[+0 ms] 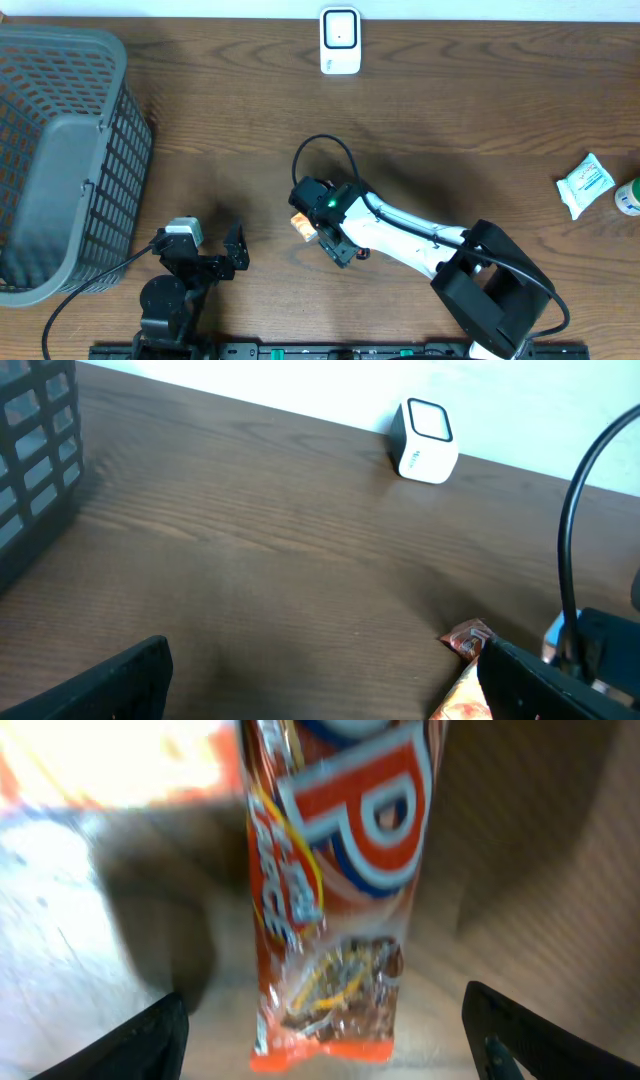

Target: Scan the item barcode

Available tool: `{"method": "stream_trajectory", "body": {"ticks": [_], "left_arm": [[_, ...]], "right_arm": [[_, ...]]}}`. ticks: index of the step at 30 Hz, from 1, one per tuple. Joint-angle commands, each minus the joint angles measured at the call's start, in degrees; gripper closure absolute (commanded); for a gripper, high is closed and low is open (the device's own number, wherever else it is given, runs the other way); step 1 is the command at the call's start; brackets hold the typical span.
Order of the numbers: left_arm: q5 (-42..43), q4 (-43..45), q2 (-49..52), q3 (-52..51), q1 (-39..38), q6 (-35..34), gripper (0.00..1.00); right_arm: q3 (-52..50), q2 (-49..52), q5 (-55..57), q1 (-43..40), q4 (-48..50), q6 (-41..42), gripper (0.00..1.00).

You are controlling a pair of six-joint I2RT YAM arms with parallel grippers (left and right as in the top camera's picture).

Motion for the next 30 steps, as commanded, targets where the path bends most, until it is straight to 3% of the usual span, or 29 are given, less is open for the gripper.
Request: {"method": "stream_trajectory", "body": {"ticks": [1, 6, 13, 19, 30], "left_arm": [[0.76, -1.68, -0.37, -0.79, 0.13, -0.52, 0.02], [0.76, -1.68, -0.37, -0.79, 0.15, -0.52, 0.02], [0.76, -1.68, -0.37, -0.79, 0.15, -0.52, 0.02], [0.76, -1.68, -0.37, -0.79, 0.15, -0.52, 0.02], [0.76, -1.68, -0.37, -0.79, 0.15, -0.52, 0.02]], "right_arm": [[-0.26, 0.44, 2.64, 0.42, -1.14, 1.36, 0.21], [-0.33, 0.46, 4.48, 0.46, -1.88, 1.36, 0.5], [-0.33, 0.46, 8.02, 0.46, -2.67, 2.01, 0.67], [-0.33, 0.46, 8.35, 0.46, -2.97, 2.03, 0.96], [-0.85, 0.46, 5.64, 0.44, 0.28, 1.73, 0.99]]}}
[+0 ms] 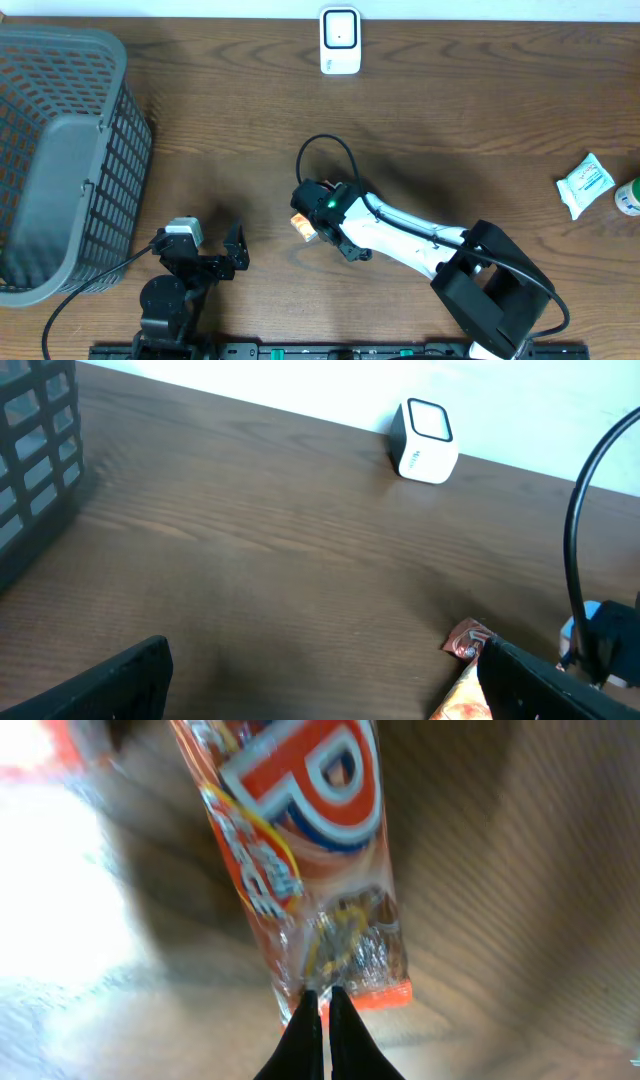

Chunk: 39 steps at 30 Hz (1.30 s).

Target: Scan the item barcode

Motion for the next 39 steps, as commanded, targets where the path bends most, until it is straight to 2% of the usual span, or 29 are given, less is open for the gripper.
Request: {"method": "stream_trajectory", "body": {"ticks": [1, 4, 13, 21, 25, 26, 27, 28, 29, 31, 35, 39], "left_arm": [[0.76, -1.68, -0.37, -0.79, 0.15, -0.52, 0.02], [0.76, -1.68, -0.37, -0.79, 0.15, -0.52, 0.02], [0.76, -1.68, -0.37, -0.79, 0.15, -0.52, 0.02], [0.76, -1.68, -0.37, -0.79, 0.15, -0.52, 0.02], [0.76, -1.68, -0.37, -0.79, 0.15, -0.52, 0.02], [0.76, -1.68, -0.37, -0.79, 0.15, -0.52, 0.02], [0.76, -1.68, -0.37, -0.79, 0.15, -0.52, 0.02], [0.76, -1.68, -0.37, -0.79, 0.15, -0.52, 0.02], [0.76, -1.68, -0.37, -0.79, 0.15, -0.52, 0.02], [0.76, -1.68, -0.37, -0.79, 0.15, -0.52, 0.02], [0.76, -1.68, -0.37, -0.79, 0.15, -0.52, 0.02], [0.76, -1.68, -0.37, -0.79, 0.15, -0.52, 0.02]], "right_arm": [[-0.94, 0.46, -3.1, 0.31, 2.54, -1.05, 0.99], [-1.33, 0.46, -8.81, 0.24, 4.94, -2.8, 0.99], [-0.22, -0.5, -18.38, 0.11, 4.17, -4.04, 0.99], [2.23, -9.05, -36.52, -3.45, 4.24, -8.44, 0.99], [2.23, -11.41, -35.21, -5.77, 4.07, -9.16, 0.99], [2.23, -11.47, -32.65, -6.19, 4.04, -9.16, 0.72], [2.23, -11.45, -29.57, -6.27, 3.89, -9.18, 0.41], [2.1, -11.32, -26.6, -6.27, 3.85, -9.18, 0.15], [1.92, -10.97, -23.26, -6.25, 3.8, -9.18, 0.09], [1.22, -10.45, -17.38, -6.19, 3.63, -8.9, 0.08], [-0.72, -8.74, -8.85, -5.16, 3.69, -8.72, 0.16], [-1.31, -6.32, -5.68, -2.84, 4.33, -7.85, 0.29]]}}
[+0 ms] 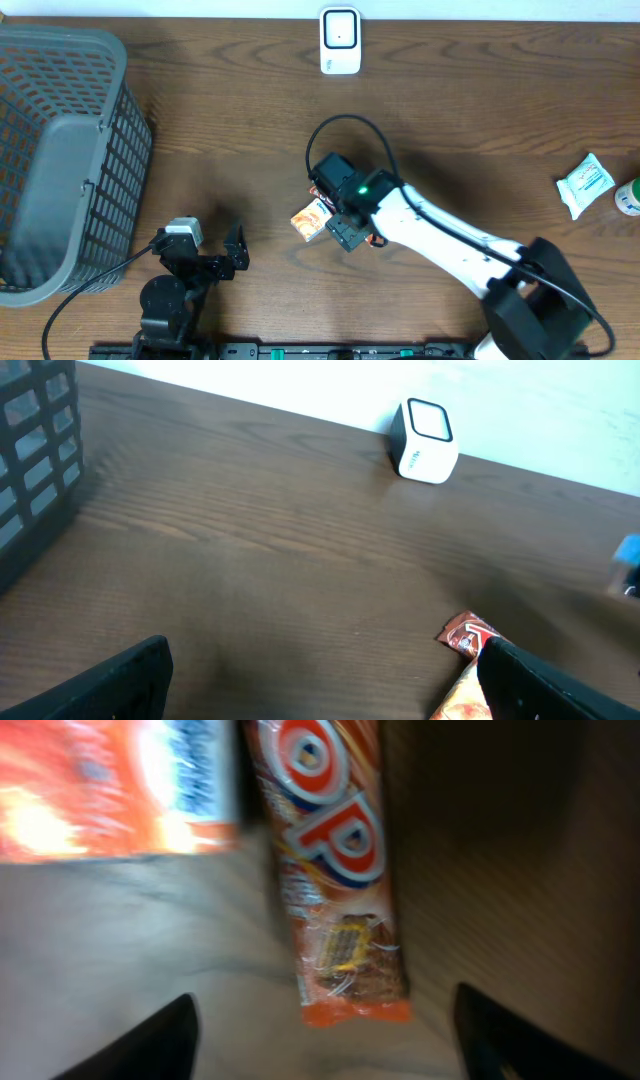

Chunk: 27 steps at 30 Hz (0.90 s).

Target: Scan the item barcode

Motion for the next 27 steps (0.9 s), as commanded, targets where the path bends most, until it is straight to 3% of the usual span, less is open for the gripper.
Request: {"method": "stream_trajectory", "body": {"ticks": [1, 9, 11, 16, 19, 22, 27], "left_arm": [[0.76, -1.68, -0.37, -0.79, 0.13, -0.52, 0.02], [0.76, -1.68, -0.37, -0.79, 0.13, -0.52, 0.02], [0.76, -1.68, -0.37, -0.79, 0.13, -0.52, 0.02], [0.76, -1.68, -0.37, -0.79, 0.15, -0.52, 0.02], [0.76, -1.68, -0.37, -0.79, 0.13, -0.52, 0.02], [0.76, -1.68, -0.37, -0.79, 0.13, -0.52, 0.02], [0.76, -1.68, -0.37, -0.79, 0.15, -0.52, 0.02]], "right_arm": [[-0.9, 2.45, 6.47, 2.73, 0.83, 0.5, 0.31], [-0.92, 7.85, 8.7, 4.11, 3.23, 0.44, 0.32], [-0.92, 9.6, 9.07, 4.13, 3.91, 0.24, 0.36], [-0.92, 15.19, 9.05, 4.42, 4.94, -0.42, 0.61], [-0.92, 18.27, 9.01, 4.39, 4.72, -0.39, 0.95], [-0.9, 19.26, 7.41, 4.42, 4.76, -0.39, 0.99], [1.6, 14.19, -7.78, 3.54, -0.11, -3.63, 0.99]]}}
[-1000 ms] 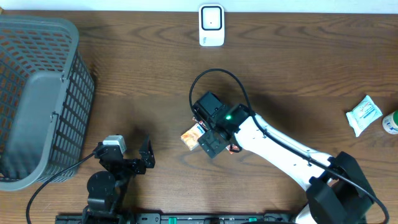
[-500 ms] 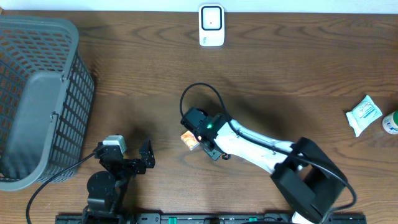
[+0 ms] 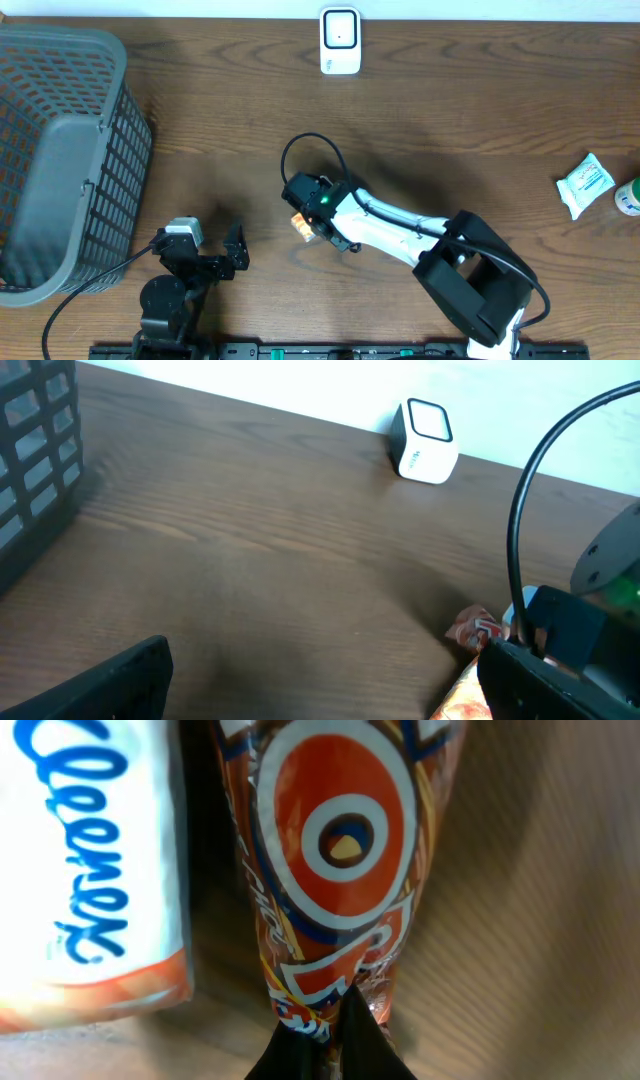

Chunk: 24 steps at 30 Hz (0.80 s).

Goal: Scan the item barcode
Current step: 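Lift the candy bar and move the right gripper rightward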

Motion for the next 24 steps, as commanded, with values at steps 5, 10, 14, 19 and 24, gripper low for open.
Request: {"method": "stream_trajectory", "body": {"ticks": [5, 10, 14, 19, 24], "left_arm": [[0.76, -1.68, -0.37, -0.79, 0.15, -0.52, 0.02], [0.76, -1.68, -0.37, -0.79, 0.15, -0.52, 0.02], [0.76, -1.68, -0.37, -0.79, 0.15, -0.52, 0.02], [0.76, -1.68, -0.37, -0.79, 0.15, -0.52, 0.02], [0.76, -1.68, -0.37, -0.79, 0.15, -0.52, 0.02]], "right_arm": [[0.68, -9.25, -35.54, -6.47, -9.2, -8.09, 0.99], [0.68, -16.39, -52.15, -16.9, -11.17, -12.24, 0.99], [0.55, -16.7, -72.32, -23.74, -12.15, -19.43, 0.99], [-0.98, -14.58, -81.64, -26.84, -11.72, -20.59, 0.99], [-2.49, -11.41, -89.13, -26.77, -11.69, -21.94, 0.99]]}}
